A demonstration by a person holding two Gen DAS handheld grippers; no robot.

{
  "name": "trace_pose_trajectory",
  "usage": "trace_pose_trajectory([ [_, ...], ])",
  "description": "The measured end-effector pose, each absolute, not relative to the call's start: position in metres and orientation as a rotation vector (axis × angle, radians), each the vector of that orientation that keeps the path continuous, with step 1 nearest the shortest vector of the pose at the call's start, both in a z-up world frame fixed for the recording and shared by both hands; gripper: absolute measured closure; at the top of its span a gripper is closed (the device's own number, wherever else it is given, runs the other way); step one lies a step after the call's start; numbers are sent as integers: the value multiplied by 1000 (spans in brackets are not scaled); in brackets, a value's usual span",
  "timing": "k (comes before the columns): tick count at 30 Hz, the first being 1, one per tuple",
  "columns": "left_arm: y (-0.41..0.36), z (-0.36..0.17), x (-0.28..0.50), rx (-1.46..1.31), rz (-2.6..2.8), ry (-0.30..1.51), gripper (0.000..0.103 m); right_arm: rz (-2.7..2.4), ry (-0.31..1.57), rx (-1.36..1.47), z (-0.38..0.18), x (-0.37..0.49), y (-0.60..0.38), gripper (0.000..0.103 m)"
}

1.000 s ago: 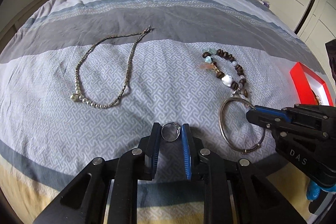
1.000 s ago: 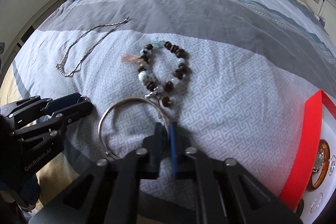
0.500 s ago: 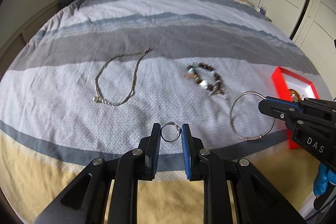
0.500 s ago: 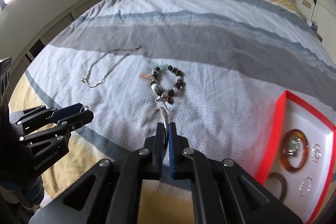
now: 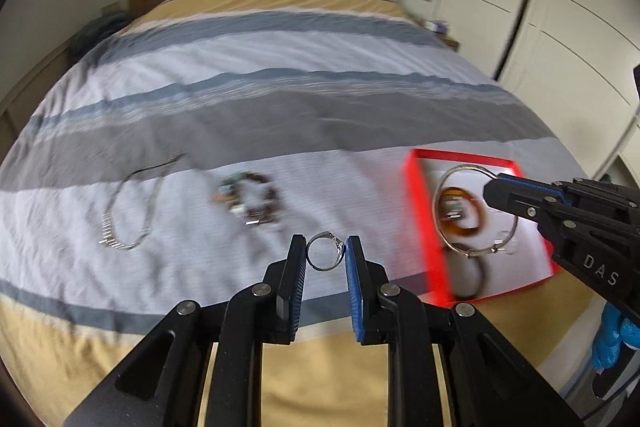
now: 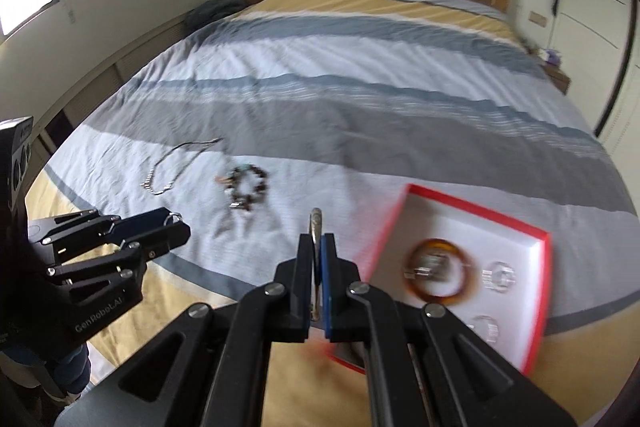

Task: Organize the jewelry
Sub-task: 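Carry the ring and bangle into the red box and open both tools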

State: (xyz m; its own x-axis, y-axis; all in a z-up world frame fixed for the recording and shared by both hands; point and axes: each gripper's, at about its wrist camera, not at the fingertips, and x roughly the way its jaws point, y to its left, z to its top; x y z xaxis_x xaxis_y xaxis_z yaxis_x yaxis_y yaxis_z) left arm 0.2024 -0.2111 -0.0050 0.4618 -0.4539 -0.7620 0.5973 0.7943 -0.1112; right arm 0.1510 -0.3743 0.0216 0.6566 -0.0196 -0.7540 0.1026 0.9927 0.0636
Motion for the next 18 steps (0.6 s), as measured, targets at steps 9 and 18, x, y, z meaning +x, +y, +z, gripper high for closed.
trace_pose_trajectory([
  [9, -296, -25, 166, 233, -791, 910, 84, -165, 896, 158, -5, 120, -442, 99],
  [18, -342, -68, 150, 273, -832, 998, 84, -190, 944, 255, -50, 103, -477, 99],
])
